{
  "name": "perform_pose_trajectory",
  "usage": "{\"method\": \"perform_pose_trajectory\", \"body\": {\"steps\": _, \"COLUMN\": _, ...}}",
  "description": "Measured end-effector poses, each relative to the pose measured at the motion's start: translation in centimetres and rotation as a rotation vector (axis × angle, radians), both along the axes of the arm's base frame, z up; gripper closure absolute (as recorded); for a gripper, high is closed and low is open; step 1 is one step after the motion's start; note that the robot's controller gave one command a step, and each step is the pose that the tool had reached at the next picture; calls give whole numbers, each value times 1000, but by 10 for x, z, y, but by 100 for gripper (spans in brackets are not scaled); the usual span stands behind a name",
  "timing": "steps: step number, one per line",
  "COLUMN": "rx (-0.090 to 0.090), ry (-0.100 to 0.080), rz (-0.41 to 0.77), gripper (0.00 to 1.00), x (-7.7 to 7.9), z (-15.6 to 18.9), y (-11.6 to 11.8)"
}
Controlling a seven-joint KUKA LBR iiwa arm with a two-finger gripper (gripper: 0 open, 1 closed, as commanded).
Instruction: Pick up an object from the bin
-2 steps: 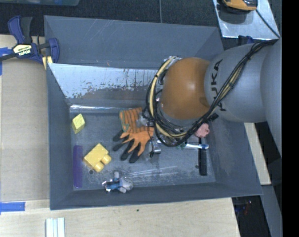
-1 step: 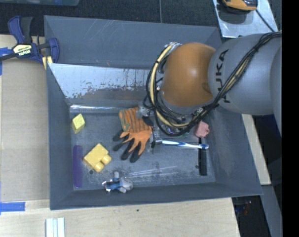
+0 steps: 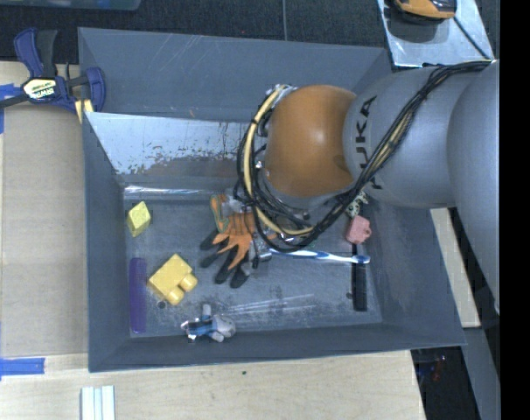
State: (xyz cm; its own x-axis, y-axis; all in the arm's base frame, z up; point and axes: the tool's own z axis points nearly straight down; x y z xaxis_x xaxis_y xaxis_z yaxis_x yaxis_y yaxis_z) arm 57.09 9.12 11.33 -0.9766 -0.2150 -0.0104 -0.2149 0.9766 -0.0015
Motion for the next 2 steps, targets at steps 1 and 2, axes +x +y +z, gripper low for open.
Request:
{"method": "perform_pose_trajectory", "body": {"steps": 1, "rx": -1, "ry": -13, "rz": 148, "gripper": 0, "x": 36, "z": -45, "y": -11}}
{"method": "perform_pose_trajectory", "body": {"steps": 2, "rx": 2, "ry": -15, "rz": 153, "gripper": 100, "x": 52, "z": -40, "y": -25}}
